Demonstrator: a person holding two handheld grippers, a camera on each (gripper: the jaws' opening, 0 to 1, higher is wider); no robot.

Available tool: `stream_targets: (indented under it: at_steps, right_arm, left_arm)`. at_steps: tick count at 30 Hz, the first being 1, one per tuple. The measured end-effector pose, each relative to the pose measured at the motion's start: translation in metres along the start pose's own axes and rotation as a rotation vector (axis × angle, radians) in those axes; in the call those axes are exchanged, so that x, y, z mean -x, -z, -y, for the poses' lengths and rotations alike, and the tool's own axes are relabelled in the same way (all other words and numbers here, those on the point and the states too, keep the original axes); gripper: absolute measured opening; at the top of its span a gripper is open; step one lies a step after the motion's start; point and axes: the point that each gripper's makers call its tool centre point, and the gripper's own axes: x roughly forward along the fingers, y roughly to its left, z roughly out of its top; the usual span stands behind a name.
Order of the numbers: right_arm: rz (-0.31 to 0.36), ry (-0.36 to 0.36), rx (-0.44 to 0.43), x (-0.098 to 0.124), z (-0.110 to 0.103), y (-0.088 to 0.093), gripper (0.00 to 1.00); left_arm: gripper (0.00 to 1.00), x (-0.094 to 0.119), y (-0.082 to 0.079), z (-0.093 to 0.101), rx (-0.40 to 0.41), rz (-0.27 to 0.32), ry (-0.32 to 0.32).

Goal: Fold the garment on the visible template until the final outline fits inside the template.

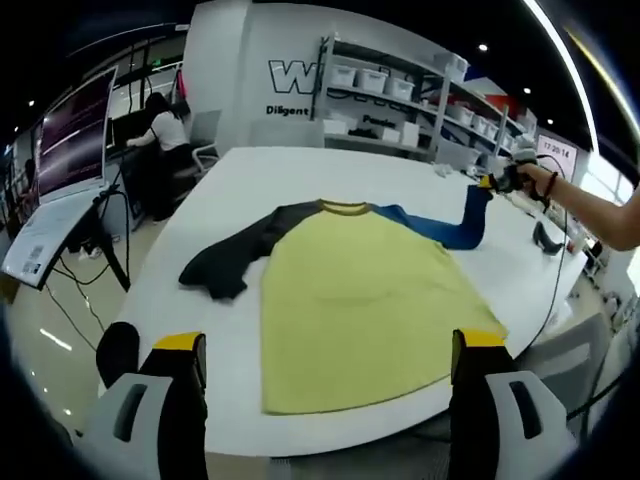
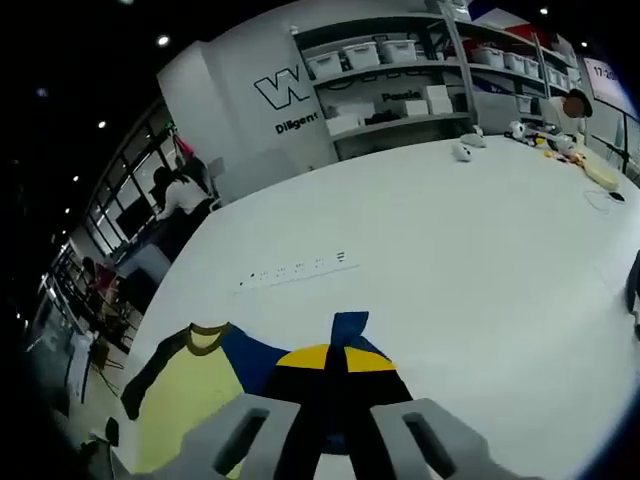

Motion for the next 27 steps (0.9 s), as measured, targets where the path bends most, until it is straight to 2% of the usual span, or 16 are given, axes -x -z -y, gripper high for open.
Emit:
stream_targets:
  at_steps: [5,8,11,17,19,20,21,24,27]
  right_arm:
    - [0.002,-0.068,0.018,-0.005,-0.043,-0.005,0.00]
    - [0.002,-0.105,0.037,-0.008,-0.067,-0.006,0.00]
    - [-0.008,-0.132,0.054,-0.011,-0.086,-0.005,0.00]
    - [-0.026,-0.179,0.051,-0.017,-0.118,0.005,0.00]
    - [-0.032,-0.199,0.054,-0.019,-0.131,0.008,0.00]
    - [-0.041,-0.219,0.046,-0.019,-0.140,0.012,0.00]
    - [-0.042,-0.234,0.039,-0.020,-0.147,0.013,0.00]
    - [-0.046,-0.272,0.033,-0.023,-0.171,0.019,0.00]
    - [-0.049,-0.297,0.043,-0.025,-0.189,0.022,0.00]
  left_arm:
    - [0.99,0.003,0.006,0.001,0.016,0.016,0.002]
    - [0.99,0.005,0.001,0.004,-0.014,0.047,0.006]
    - [0.99,0.003,0.000,0.006,0.002,0.063,0.018]
    - [0.99,0.002,-0.001,0.008,-0.015,0.072,0.026]
    - [0.99,0.001,-0.001,0.009,-0.014,0.075,0.040]
    - [0.99,0.001,0.002,0.013,-0.017,0.059,0.078]
    - [0.99,0.001,0.002,0.013,0.000,0.057,0.082]
    - [0.99,0.003,-0.004,0.012,0.003,0.090,0.076]
    - [0.99,0.003,-0.003,0.012,0.014,0.090,0.086]
